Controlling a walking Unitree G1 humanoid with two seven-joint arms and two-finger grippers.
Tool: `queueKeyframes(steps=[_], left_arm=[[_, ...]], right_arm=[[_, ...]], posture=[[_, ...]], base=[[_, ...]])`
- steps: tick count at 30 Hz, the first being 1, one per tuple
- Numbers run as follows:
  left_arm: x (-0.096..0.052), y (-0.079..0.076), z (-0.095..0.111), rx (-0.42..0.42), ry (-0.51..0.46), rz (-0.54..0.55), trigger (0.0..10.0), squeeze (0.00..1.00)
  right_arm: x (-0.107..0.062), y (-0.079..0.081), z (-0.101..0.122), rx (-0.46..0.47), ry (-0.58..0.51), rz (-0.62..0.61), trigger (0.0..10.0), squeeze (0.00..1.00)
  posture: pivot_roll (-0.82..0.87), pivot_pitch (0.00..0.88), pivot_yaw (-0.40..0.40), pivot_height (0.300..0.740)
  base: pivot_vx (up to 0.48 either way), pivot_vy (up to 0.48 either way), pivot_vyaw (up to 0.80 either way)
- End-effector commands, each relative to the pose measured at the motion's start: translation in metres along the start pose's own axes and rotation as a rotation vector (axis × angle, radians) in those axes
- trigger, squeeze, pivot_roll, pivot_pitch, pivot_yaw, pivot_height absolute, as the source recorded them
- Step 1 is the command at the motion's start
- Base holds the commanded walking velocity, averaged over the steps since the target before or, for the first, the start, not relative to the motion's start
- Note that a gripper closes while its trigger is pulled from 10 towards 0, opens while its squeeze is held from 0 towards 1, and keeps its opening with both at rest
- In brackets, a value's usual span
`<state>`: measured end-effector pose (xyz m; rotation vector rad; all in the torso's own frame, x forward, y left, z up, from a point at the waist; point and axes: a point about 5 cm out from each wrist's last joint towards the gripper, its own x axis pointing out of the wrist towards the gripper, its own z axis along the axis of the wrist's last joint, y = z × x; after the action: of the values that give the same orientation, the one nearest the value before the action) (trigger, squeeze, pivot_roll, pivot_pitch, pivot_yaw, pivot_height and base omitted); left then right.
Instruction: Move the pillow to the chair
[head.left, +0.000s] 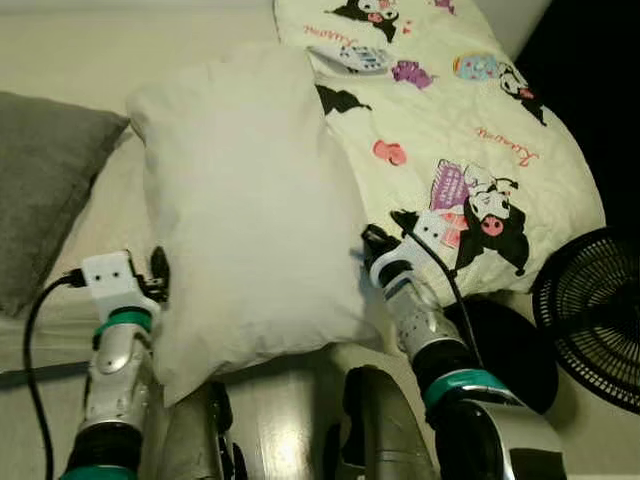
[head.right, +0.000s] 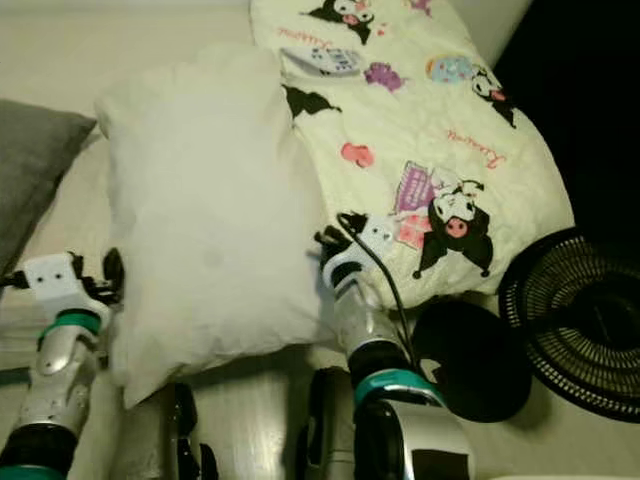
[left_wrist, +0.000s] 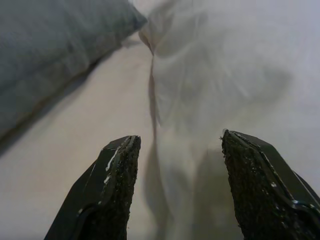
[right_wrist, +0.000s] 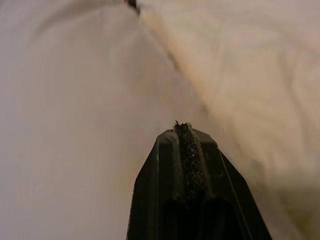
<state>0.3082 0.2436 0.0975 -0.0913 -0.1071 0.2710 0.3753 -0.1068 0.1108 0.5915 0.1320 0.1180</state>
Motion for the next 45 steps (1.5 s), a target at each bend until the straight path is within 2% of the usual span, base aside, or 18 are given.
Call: queueKeyframes(steps=[1, 10, 11, 17, 18, 19, 23, 32, 36, 40, 41, 44, 45], left_arm=[[-0.003, 0.003, -0.005, -0.010, 0.005, -0.018, 10.0, 1.00], [0.003, -0.002, -0.008, -0.031, 0.029, -0.110, 10.0, 1.00], [0.005, -0.004, -0.011, -0.054, 0.053, -0.121, 10.0, 1.00], [0.015, -0.012, -0.014, -0.027, 0.124, -0.126, 10.0, 1.00], [0.017, -0.016, -0.011, -0.047, 0.115, -0.141, 4.5, 0.00], [0.019, -0.019, -0.008, -0.074, 0.101, -0.166, 0.0, 0.00], [0.022, -0.023, -0.006, -0.098, 0.083, -0.181, 0.0, 0.00], [0.018, -0.019, -0.007, -0.095, 0.056, -0.188, 0.0, 0.00], [0.013, -0.009, -0.009, -0.072, 0.043, -0.163, 0.0, 0.00], [0.012, -0.007, -0.012, -0.051, 0.053, -0.146, 0.0, 0.00], [0.010, -0.007, -0.014, -0.045, 0.062, -0.136, 10.0, 0.00], [0.008, -0.006, -0.018, -0.046, 0.075, -0.124, 10.0, 0.00], [0.007, -0.007, -0.019, -0.045, 0.076, -0.124, 10.0, 0.00]], right_arm=[[-0.001, -0.001, -0.007, 0.037, 0.016, 0.011, 10.0, 1.00], [0.001, 0.003, -0.005, 0.080, 0.007, 0.020, 10.0, 1.00], [0.001, 0.004, -0.005, 0.079, 0.009, 0.023, 10.0, 1.00], [0.003, 0.007, -0.005, 0.028, 0.026, 0.018, 10.0, 1.00], [0.002, 0.007, -0.006, 0.029, 0.025, 0.020, 10.0, 1.00], [0.002, 0.007, -0.006, 0.031, 0.025, 0.023, 10.0, 1.00], [0.002, 0.007, -0.008, 0.021, 0.030, 0.025, 10.0, 1.00], [0.003, 0.008, -0.006, 0.023, 0.028, 0.021, 10.0, 1.00], [0.004, 0.005, -0.006, 0.183, 0.039, -0.024, 10.0, 1.00], [0.004, 0.006, -0.008, 0.251, 0.055, -0.021, 10.0, 1.00], [0.004, 0.007, -0.010, 0.320, 0.067, -0.012, 10.0, 1.00], [0.005, 0.010, -0.010, 0.523, 0.072, 0.013, 10.0, 1.00], [0.006, 0.011, -0.008, 0.624, 0.063, 0.031, 10.0, 1.00]], posture=[[-0.03, 0.240, -0.061, 0.592], [-0.03, 0.261, -0.060, 0.592], [-0.03, 0.265, -0.058, 0.592], [-0.04, 0.272, -0.061, 0.592], [-0.04, 0.268, -0.063, 0.592], [-0.04, 0.266, -0.064, 0.592], [-0.04, 0.263, -0.070, 0.592], [-0.03, 0.261, -0.078, 0.592], [-0.03, 0.265, -0.077, 0.592], [-0.03, 0.262, -0.074, 0.592], [-0.03, 0.262, -0.074, 0.592], [-0.04, 0.262, -0.075, 0.592], [-0.03, 0.261, -0.076, 0.592]], base=[[0.000, 0.000, 0.00], [0.000, 0.000, 0.00], [0.000, 0.000, 0.00], [0.000, 0.000, 0.00], [0.000, 0.000, 0.00], [0.000, 0.000, 0.00], [0.000, 0.000, 0.00], [0.000, 0.000, 0.00], [0.000, 0.000, 0.00], [0.000, 0.000, 0.00], [0.000, 0.000, 0.00], [0.000, 0.000, 0.00], [0.000, 0.000, 0.00]])
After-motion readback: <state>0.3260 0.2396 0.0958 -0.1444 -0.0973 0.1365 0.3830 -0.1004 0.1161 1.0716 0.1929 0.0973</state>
